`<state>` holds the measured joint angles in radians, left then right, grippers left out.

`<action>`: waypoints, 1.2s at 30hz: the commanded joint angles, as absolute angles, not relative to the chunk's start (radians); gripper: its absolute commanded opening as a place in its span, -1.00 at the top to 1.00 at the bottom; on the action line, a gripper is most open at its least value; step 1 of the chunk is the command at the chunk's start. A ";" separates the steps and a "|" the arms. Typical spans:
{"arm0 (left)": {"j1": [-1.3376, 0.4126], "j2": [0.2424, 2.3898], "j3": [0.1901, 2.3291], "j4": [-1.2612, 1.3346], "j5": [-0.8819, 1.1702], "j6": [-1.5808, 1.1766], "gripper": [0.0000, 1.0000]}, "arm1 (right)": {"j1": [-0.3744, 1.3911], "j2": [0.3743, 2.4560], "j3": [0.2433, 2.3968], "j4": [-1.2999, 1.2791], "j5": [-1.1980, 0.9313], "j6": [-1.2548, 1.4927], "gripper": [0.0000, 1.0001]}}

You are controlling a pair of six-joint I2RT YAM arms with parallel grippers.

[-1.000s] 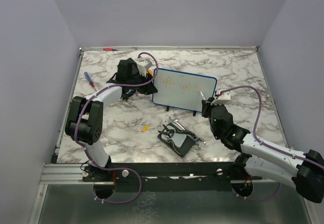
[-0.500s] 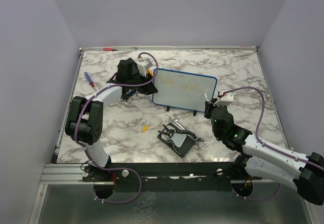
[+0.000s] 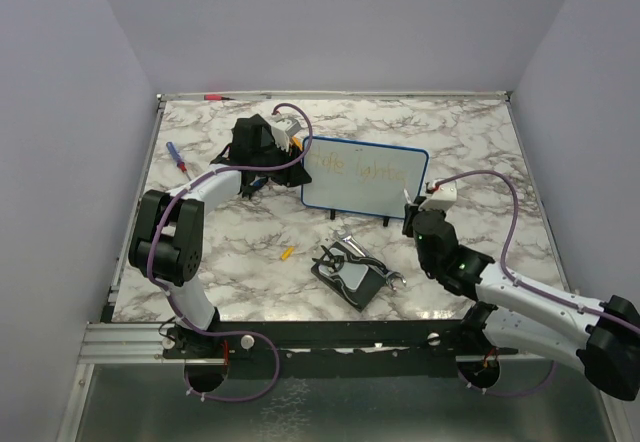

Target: Write a sentence on the whiteboard

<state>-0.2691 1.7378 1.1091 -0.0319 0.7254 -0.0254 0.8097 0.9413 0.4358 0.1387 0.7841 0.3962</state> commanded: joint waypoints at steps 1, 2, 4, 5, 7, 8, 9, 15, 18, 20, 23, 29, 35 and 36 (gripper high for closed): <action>-0.275 1.722 1.118 -0.029 0.712 -0.017 0.26 | 0.805 0.956 0.437 0.161 0.770 0.387 0.99; -0.277 1.723 1.118 -0.029 0.712 -0.017 0.26 | 0.805 0.958 0.439 0.168 0.765 0.384 0.99; -0.276 1.725 1.120 -0.031 0.712 -0.017 0.26 | 0.805 0.965 0.442 0.181 0.759 0.373 0.99; -0.276 1.724 1.120 -0.030 0.712 -0.017 0.26 | 0.805 0.967 0.443 0.187 0.755 0.368 1.00; -0.276 1.725 1.120 -0.030 0.712 -0.017 0.26 | 0.805 0.971 0.443 0.204 0.743 0.359 0.99; -0.276 1.725 1.120 -0.031 0.711 -0.017 0.26 | 0.805 0.972 0.443 0.210 0.740 0.355 0.99; -0.277 1.725 1.120 -0.031 0.712 -0.017 0.26 | 0.805 0.972 0.443 0.213 0.739 0.354 0.99; -0.276 1.721 1.120 -0.032 0.692 -0.021 0.26 | 0.805 0.923 0.438 0.191 0.732 0.358 0.99; -0.275 1.712 1.121 -0.040 0.675 -0.018 0.24 | 0.805 0.852 0.426 0.173 0.691 0.344 0.99; -0.274 1.701 1.121 -0.052 0.664 -0.007 0.20 | 0.805 0.802 0.410 0.170 0.653 0.328 0.99; -0.269 1.686 1.117 -0.063 0.657 -0.005 0.14 | 0.805 0.742 0.390 0.170 0.606 0.314 0.99; -0.234 1.687 1.133 -0.095 0.677 0.021 -0.01 | 0.805 0.731 0.395 0.203 0.526 0.292 0.99; -0.213 1.698 1.131 -0.096 0.699 0.016 -0.07 | 0.813 0.838 0.383 0.352 0.423 0.329 0.99; -0.213 1.704 1.133 -0.095 0.706 0.011 -0.07 | 0.816 0.866 0.381 0.382 0.407 0.335 0.99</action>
<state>-0.2211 1.7187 1.1107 -0.0803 0.6804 0.0017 0.8097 0.7944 0.4065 0.2508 0.5056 0.3145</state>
